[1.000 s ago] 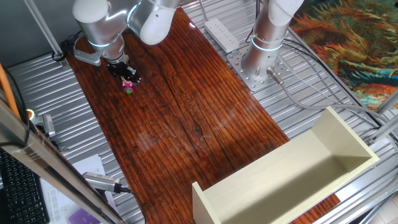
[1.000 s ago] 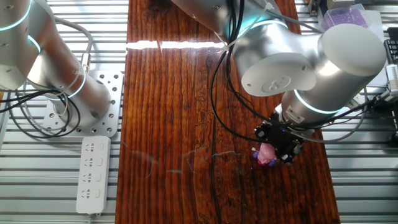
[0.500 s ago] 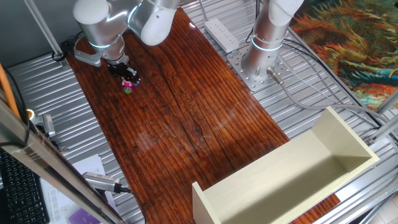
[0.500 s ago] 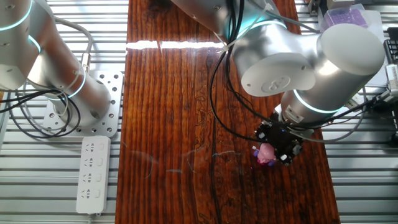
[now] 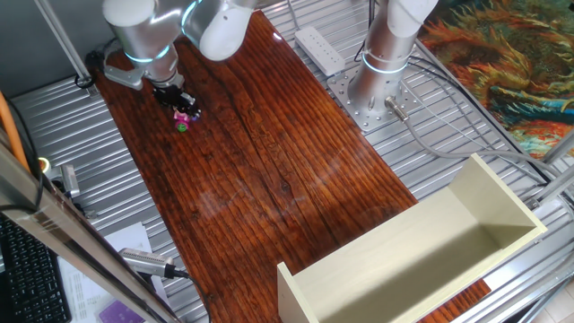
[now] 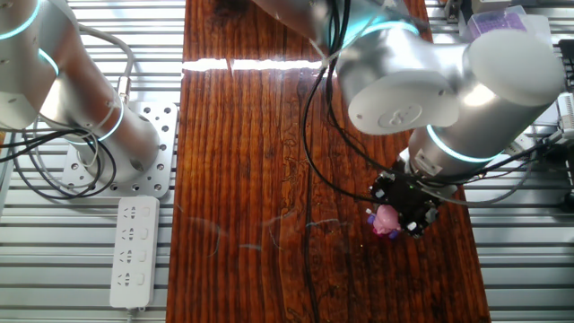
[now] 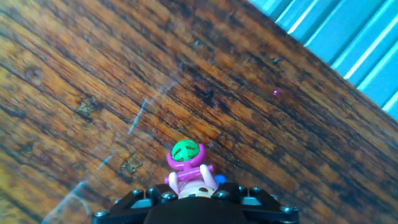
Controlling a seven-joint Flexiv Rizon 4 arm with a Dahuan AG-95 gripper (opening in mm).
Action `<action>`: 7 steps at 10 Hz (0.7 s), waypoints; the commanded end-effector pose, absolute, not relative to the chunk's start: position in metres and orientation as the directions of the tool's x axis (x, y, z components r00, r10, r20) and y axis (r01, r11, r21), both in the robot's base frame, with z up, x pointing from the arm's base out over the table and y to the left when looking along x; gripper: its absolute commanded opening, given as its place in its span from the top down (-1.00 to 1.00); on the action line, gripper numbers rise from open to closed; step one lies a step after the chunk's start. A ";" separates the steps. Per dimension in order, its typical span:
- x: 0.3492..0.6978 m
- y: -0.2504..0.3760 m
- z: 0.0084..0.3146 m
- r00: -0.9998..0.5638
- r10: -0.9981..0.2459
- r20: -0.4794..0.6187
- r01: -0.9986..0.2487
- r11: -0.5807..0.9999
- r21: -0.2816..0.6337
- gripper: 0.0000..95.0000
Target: Put the object on the shelf
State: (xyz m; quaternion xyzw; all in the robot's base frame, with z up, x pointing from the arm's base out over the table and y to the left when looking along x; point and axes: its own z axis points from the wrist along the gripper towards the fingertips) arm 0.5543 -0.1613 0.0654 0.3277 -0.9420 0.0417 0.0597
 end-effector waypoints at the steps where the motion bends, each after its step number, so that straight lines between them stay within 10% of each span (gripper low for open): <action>1: 0.552 -0.151 0.096 -0.863 -0.490 0.126 -0.499 0.865 -0.050 1.00; 7: 0.545 -0.095 0.152 -0.955 -0.282 0.090 -0.284 0.959 -0.011 1.00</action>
